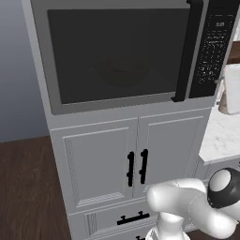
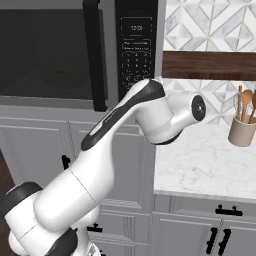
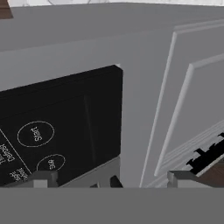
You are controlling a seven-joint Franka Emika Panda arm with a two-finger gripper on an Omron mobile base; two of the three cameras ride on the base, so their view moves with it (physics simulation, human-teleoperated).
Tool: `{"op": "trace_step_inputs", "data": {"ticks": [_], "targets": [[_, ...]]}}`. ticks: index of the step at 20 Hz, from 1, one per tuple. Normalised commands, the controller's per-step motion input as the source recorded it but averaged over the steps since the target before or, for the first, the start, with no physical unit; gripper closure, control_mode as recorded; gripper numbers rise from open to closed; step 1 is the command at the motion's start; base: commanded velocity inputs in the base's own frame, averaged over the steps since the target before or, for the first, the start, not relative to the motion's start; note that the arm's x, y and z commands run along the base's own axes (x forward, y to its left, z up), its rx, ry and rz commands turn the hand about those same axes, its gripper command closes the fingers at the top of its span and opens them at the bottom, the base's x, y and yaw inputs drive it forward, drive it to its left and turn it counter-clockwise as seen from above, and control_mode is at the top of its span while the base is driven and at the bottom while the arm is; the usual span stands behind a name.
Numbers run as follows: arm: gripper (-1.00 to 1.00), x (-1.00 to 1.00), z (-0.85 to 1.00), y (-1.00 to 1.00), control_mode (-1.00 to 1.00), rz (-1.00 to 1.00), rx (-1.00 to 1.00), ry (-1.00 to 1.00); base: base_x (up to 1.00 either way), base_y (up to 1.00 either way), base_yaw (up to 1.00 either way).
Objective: Pick the eggplant from the sink and place it in the bowl. Then pick the bowl and place it in the microwave. Then close the microwave door and press the start button.
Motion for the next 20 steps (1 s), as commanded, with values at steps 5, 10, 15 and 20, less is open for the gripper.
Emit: {"op": "trace_step_inputs", "data": {"ticks": [5,10,15,20], "targets": [[-1.00,0.24,0.00,0.00,-1.00,0.00,0.00,0.03,0.00,0.00,0.00],[-1.00,0.25,0.00,-0.01,-1.00,0.00,0.00,0.02,0.00,0.00,0.00],[-1.00,0.24,-0.02,0.00,-1.00,0.00,0.00,0.01,0.00,0.00,0.00],[-1.00,0.17,-0.08,-0.02,-1.00,0.00,0.00,0.00,0.00,0.00,0.00]]}}
